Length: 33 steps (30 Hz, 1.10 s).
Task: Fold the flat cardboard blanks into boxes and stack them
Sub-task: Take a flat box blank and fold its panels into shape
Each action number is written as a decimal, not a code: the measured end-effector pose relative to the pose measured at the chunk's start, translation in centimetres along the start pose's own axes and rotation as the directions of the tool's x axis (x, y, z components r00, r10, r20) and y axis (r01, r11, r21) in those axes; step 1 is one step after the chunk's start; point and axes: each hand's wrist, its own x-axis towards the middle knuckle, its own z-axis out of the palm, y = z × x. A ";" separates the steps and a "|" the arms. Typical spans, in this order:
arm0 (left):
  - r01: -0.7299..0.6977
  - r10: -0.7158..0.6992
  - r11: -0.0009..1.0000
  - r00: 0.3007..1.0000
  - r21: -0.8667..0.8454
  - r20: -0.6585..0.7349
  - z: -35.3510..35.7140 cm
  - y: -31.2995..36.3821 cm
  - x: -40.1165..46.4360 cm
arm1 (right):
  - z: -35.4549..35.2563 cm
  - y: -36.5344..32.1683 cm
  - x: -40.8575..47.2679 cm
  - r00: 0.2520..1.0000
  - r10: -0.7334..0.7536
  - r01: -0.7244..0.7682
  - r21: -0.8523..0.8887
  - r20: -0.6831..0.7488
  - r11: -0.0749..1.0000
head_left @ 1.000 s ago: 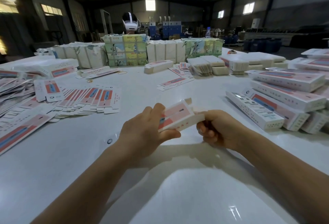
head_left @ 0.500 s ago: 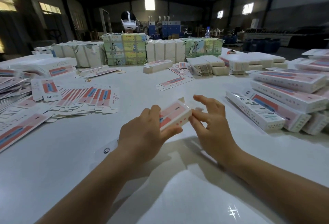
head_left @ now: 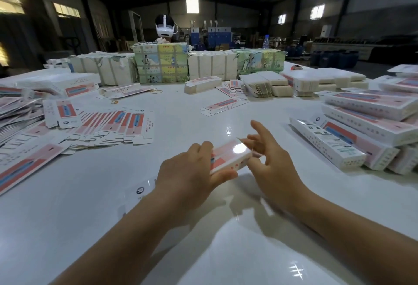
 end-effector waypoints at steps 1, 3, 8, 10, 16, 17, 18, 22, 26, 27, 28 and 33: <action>-0.003 0.004 0.999 1.000 0.041 -0.012 0.1 0.1 0.0 | 0.2 0.1 0.0 1.000 -0.004 0.004 -0.043 0.005 0.999; -0.007 0.012 0.993 0.999 0.120 -0.034 0.3 0.4 -0.1 | 0.5 0.1 -0.1 1.000 0.000 0.000 -0.096 0.005 0.995; 0.002 0.016 0.975 0.997 0.220 -0.077 0.7 0.9 0.1 | 1.2 -0.1 -0.3 0.997 0.052 -0.046 -0.116 0.049 0.992; 0.003 0.022 0.973 0.994 0.231 -0.105 0.7 0.9 0.1 | 1.1 0.1 -0.2 0.996 0.062 -0.059 -0.056 0.068 0.997; 0.006 0.031 0.985 0.977 0.170 -0.213 0.1 1.0 0.0 | -0.1 -0.1 1.0 0.980 0.192 -0.175 0.251 -0.046 0.952; -0.003 0.042 0.984 0.975 0.176 -0.218 0.0 1.2 -0.1 | -0.3 0.0 1.2 0.959 0.281 -0.255 0.358 -0.021 0.898; -0.012 0.054 0.982 0.974 0.189 -0.219 0.1 1.2 -0.2 | -0.5 0.0 1.5 0.931 0.360 -0.339 0.529 0.068 0.778; -0.026 0.069 0.972 0.982 0.232 -0.178 0.5 1.2 -0.2 | -0.4 0.2 1.9 0.887 0.367 -0.447 0.723 0.280 0.527; -0.039 0.094 0.965 0.975 0.260 -0.201 0.8 1.5 -0.3 | -0.4 0.4 1.5 0.950 0.288 -0.295 0.652 0.121 0.699; -0.039 0.097 0.963 0.973 0.265 -0.209 0.8 1.5 -0.2 | -0.4 0.4 1.3 0.964 0.250 -0.252 0.609 0.090 0.752; -0.040 0.100 0.963 0.972 0.267 -0.214 0.8 1.6 -0.2 | -0.5 0.4 1.1 0.974 0.217 -0.213 0.547 0.058 0.810; -0.043 0.112 0.947 0.973 0.319 -0.200 0.8 1.9 -0.4 | -0.1 -0.1 0.4 0.999 -0.039 0.037 -0.056 -0.037 0.998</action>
